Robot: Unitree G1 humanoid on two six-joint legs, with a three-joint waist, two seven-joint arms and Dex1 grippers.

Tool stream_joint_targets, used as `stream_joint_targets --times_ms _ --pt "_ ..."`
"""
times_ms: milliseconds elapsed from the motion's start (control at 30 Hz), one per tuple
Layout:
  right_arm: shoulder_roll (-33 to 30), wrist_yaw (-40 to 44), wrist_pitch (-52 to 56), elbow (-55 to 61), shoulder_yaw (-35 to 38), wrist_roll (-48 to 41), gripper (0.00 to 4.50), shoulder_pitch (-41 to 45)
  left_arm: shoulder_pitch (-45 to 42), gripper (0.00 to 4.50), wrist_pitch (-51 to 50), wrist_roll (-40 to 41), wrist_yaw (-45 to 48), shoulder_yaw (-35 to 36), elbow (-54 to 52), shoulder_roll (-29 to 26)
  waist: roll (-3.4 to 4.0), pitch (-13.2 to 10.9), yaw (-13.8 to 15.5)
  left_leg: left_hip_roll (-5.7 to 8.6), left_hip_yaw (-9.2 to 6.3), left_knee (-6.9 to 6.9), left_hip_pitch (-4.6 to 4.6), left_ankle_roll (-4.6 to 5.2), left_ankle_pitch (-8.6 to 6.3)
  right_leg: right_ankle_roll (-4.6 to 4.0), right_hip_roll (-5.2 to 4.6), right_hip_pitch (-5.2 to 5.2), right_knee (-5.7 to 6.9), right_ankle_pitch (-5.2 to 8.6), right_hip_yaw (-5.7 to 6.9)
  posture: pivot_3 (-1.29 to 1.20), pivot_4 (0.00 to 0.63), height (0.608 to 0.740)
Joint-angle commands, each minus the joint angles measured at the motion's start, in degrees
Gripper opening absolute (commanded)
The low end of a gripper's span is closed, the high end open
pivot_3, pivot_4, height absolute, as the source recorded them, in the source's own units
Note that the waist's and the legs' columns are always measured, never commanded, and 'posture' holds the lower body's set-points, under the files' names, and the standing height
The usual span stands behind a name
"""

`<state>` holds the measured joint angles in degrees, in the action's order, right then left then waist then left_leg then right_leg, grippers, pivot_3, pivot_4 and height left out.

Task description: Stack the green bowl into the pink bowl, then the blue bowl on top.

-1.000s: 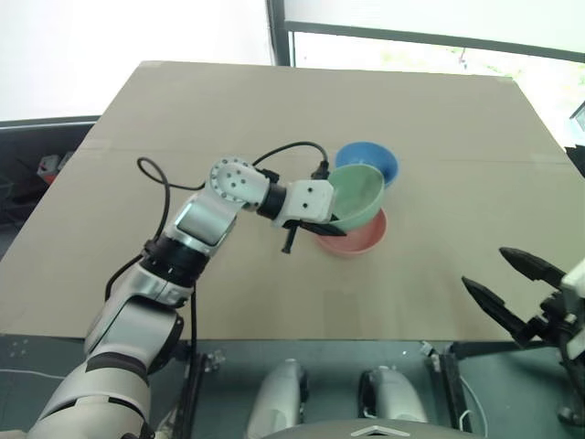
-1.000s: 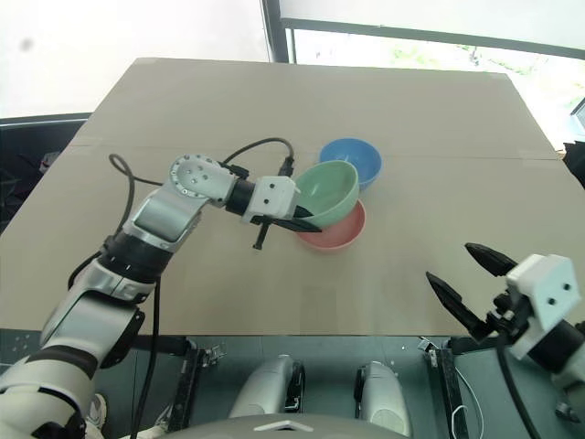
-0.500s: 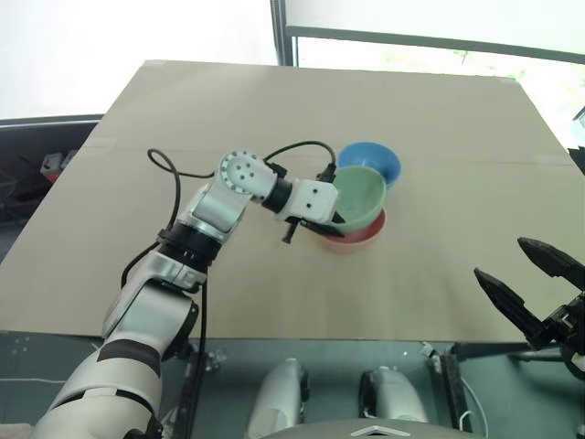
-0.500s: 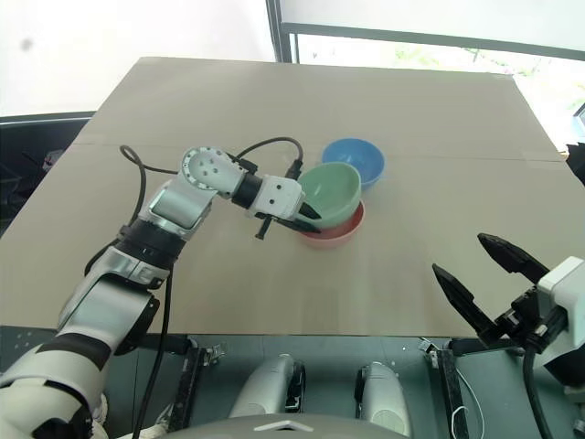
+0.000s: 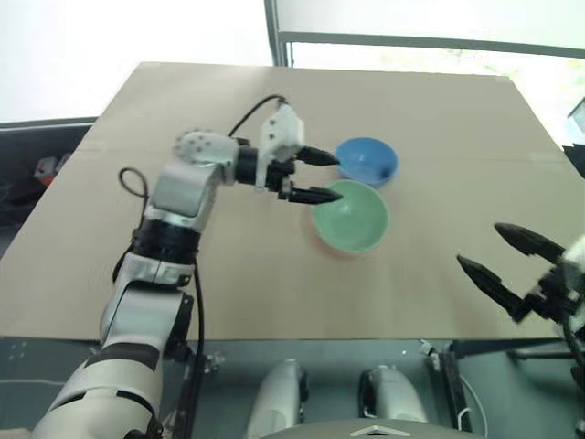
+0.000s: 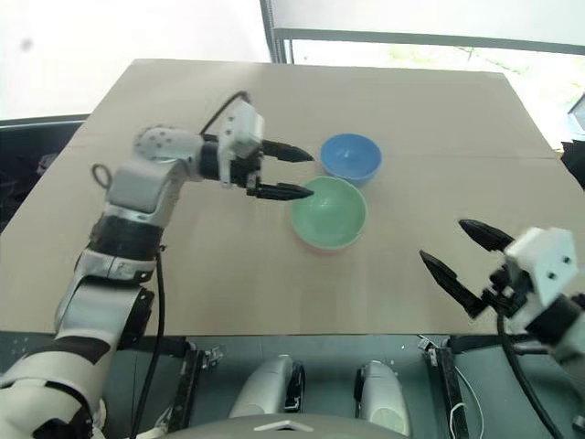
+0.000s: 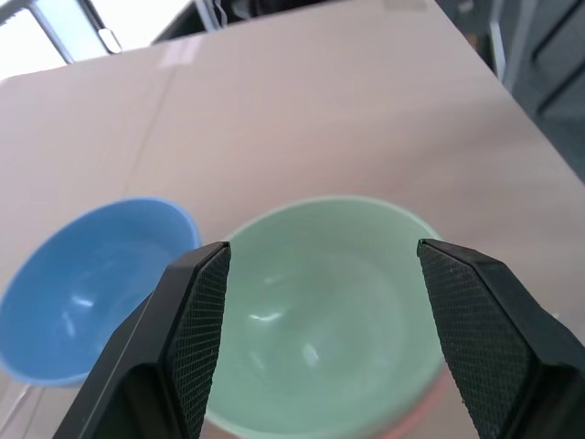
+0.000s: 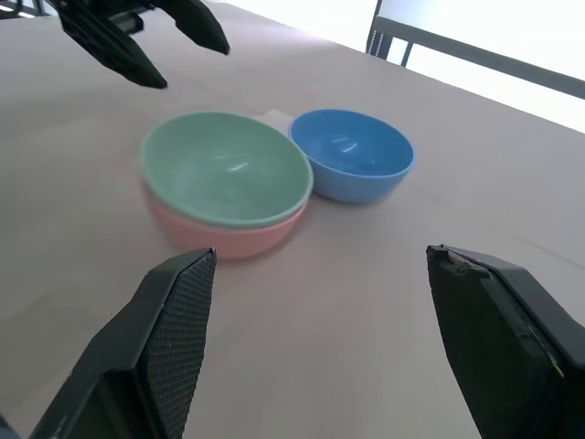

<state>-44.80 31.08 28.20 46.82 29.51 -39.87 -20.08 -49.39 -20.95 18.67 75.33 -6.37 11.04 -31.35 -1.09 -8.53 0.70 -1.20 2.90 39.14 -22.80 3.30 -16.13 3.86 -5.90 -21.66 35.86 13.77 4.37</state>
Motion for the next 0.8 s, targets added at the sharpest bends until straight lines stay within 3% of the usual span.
stream_joint_targets --times_ms 33,67,100,200,300,467,667,800 --pt "-3.7 1.9 -2.8 -10.5 -9.8 8.6 3.87 13.0 4.3 3.46 -6.8 6.2 -4.1 7.0 -7.1 -2.0 -0.05 0.0 -0.3 0.01 0.00 0.00 -0.01 0.00 0.00 0.00 0.00 -0.01 -0.01 0.00 -0.01 0.00 0.150 0.740" --pt "-3.9 2.9 -3.9 -14.1 -12.8 10.4 3.87 17.9 6.1 3.46 -9.4 8.4 -4.4 8.7 -8.4 -2.7 -0.03 0.0 -0.1 -0.01 0.01 0.03 0.03 0.00 0.00 0.00 0.02 -0.01 0.02 0.00 -0.04 0.00 0.150 0.740" --pt "-3.9 4.1 -5.7 -17.5 -15.5 12.6 3.87 22.0 7.8 3.88 -13.6 11.1 -4.1 10.0 -9.7 -3.9 -0.02 0.0 -0.2 -0.01 -0.01 0.02 0.01 -0.02 0.01 0.00 0.03 -0.03 0.03 0.00 -0.02 0.00 0.150 0.740" --pt "-3.3 8.4 -12.2 -28.0 -23.8 20.1 3.87 32.4 14.4 4.47 -15.3 12.9 -6.9 12.9 -15.1 -5.4 0.02 -0.1 -0.8 -0.04 0.03 -0.06 0.04 -0.02 0.01 -0.01 0.05 -0.07 0.02 0.00 -0.05 0.00 0.150 0.740" --pt "-0.3 10.3 -20.4 -42.3 -32.2 29.3 3.87 43.8 21.5 4.47 -12.2 13.2 -13.8 17.7 -19.3 -3.3 -0.05 -0.1 -0.7 0.00 -0.01 -0.11 -0.05 -0.03 0.01 -0.01 -0.01 -0.08 -0.06 0.00 -0.01 0.00 0.150 0.740" --pt "5.2 13.9 -33.8 -64.8 -40.9 39.3 3.87 58.3 32.0 4.47 -6.9 16.5 -14.6 22.9 -24.6 -1.5 -0.01 -0.2 -0.4 0.05 -0.06 -0.08 -0.11 -0.05 0.01 -0.01 -0.06 -0.08 -0.11 0.00 0.08 0.00 0.150 0.740" --pt "10.8 9.2 -51.7 -90.4 -48.2 52.2 3.87 73.0 38.4 4.47 -7.5 19.9 -14.0 25.6 -27.7 -4.5 0.08 -0.2 -1.4 0.03 -0.05 -0.08 -0.04 -0.10 0.04 -0.01 -0.05 -0.03 -0.08 0.00 0.10 0.00 0.150 0.740" --pt "13.4 5.7 -59.4 -101.5 -51.5 58.0 3.87 78.1 40.3 4.47 -7.9 21.7 -15.8 26.4 -29.8 -4.7 0.09 -0.2 -1.6 0.01 -0.08 -0.13 -0.03 -0.14 0.06 -0.02 -0.03 -0.04 -0.10 0.00 0.11 0.00 0.150 0.740"
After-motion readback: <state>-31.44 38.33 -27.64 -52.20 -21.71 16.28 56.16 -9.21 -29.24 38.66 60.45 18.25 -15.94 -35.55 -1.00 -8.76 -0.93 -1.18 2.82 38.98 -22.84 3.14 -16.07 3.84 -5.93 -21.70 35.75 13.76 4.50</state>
